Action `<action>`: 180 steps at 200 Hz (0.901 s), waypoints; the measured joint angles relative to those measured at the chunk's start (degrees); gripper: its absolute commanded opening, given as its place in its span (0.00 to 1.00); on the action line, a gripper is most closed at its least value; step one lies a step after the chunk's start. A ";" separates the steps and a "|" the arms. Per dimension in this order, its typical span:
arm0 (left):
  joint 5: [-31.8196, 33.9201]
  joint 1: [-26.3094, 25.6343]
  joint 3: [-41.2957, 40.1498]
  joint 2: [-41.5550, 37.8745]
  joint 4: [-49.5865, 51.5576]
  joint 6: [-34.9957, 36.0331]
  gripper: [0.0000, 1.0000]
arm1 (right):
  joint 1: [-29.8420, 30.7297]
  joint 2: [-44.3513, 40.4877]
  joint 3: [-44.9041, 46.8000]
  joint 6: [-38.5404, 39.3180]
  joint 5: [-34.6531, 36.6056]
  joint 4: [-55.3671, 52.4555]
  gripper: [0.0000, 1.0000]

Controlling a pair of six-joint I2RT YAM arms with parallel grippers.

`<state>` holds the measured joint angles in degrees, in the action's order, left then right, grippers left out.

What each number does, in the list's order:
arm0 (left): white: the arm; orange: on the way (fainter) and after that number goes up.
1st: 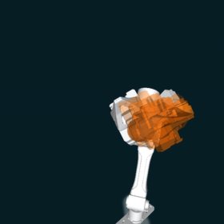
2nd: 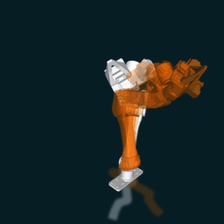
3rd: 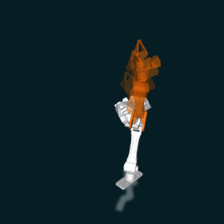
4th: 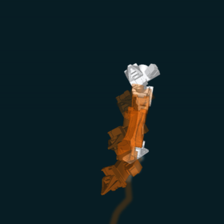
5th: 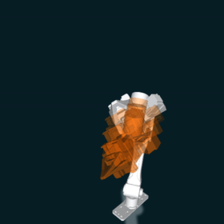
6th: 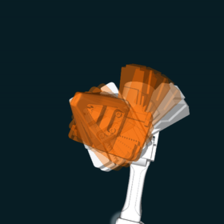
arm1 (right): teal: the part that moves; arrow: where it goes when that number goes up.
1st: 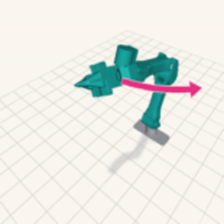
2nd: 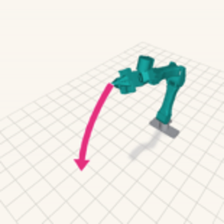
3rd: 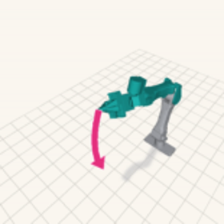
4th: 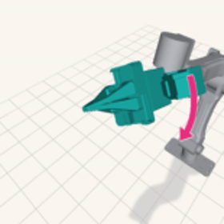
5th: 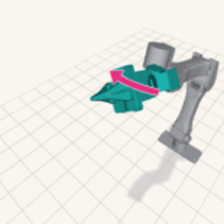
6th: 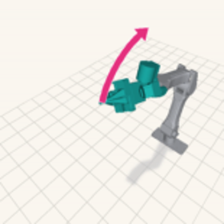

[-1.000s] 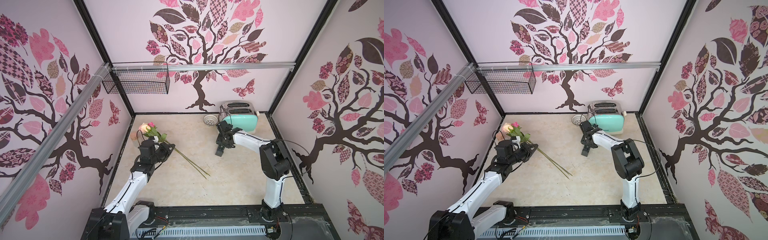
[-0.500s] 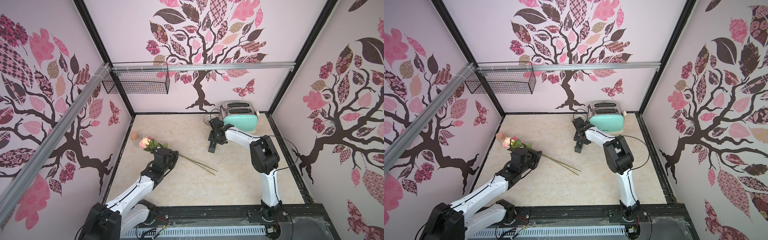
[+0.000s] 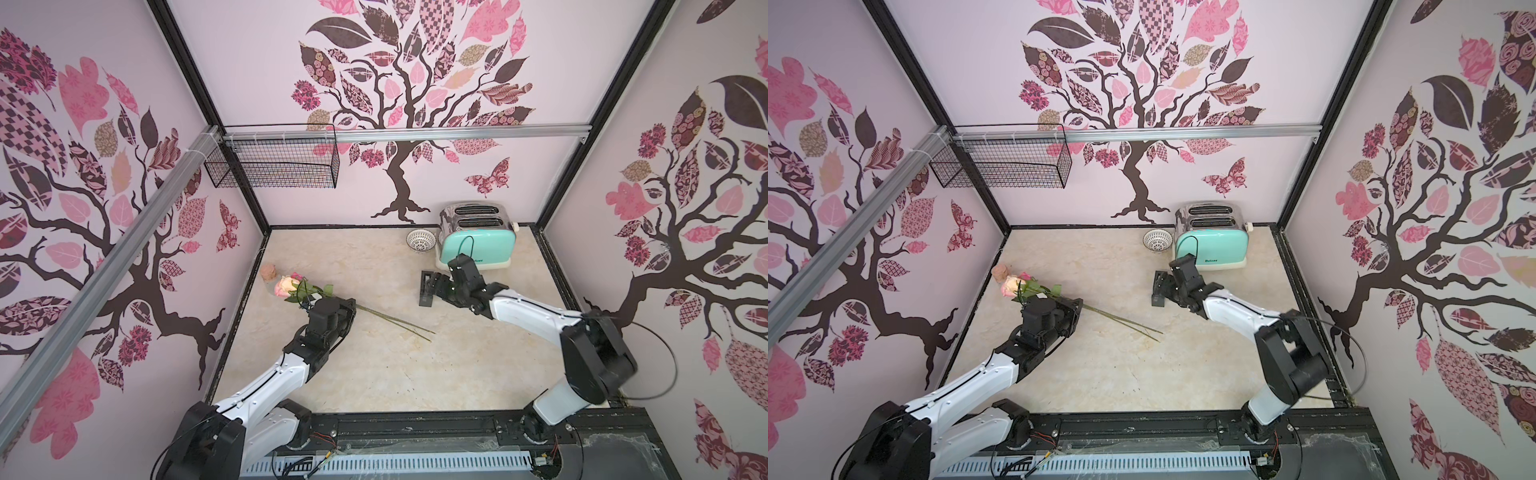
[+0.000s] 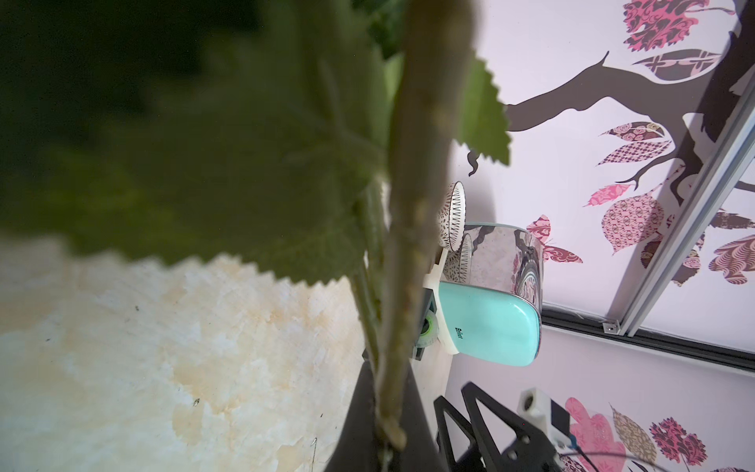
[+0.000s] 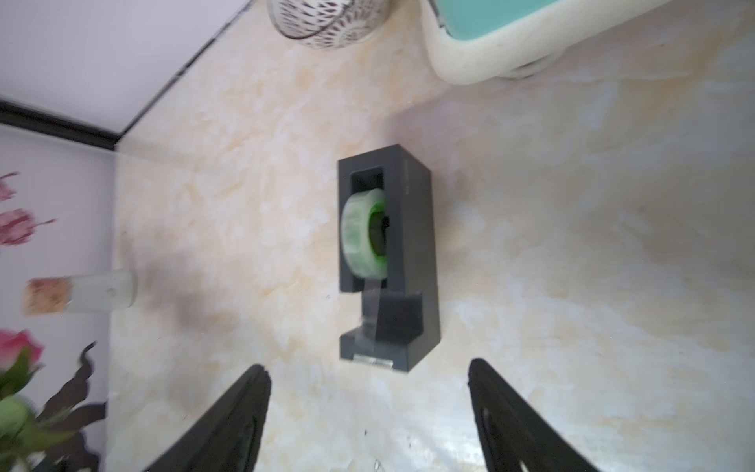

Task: Wrap bouquets with tape
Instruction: Move the Tape Cutter to the center of the board, then pull the tape from the tape cutter.

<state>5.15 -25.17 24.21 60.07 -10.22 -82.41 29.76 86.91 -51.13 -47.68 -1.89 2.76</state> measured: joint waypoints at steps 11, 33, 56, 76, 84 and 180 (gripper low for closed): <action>-0.11 -0.02 0.00 -0.26 -0.02 0.24 0.00 | 0.00 -3.21 4.81 -2.38 -1.16 5.81 0.72; -0.72 0.00 0.00 -0.35 0.11 1.25 0.00 | 0.00 -4.37 9.81 -6.32 -4.15 13.55 0.69; -1.31 -0.02 0.00 -0.35 0.46 1.95 0.00 | 0.00 -4.24 12.61 -10.51 -7.54 19.45 0.63; -1.55 0.00 0.00 -0.37 0.55 2.80 0.00 | -0.26 -3.72 15.26 -14.49 -9.81 25.70 0.53; -1.66 0.00 0.00 -0.37 0.55 3.15 0.00 | -0.33 -3.30 16.13 -15.74 -10.38 27.58 0.49; -2.21 0.00 0.00 -0.37 0.61 4.63 0.00 | -0.59 6.40 18.97 -26.45 -15.04 40.98 0.42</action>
<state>2.94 -25.17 24.21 59.70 -9.61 -77.78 29.17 93.32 -32.16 -74.13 -16.93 43.75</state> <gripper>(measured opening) 0.055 0.428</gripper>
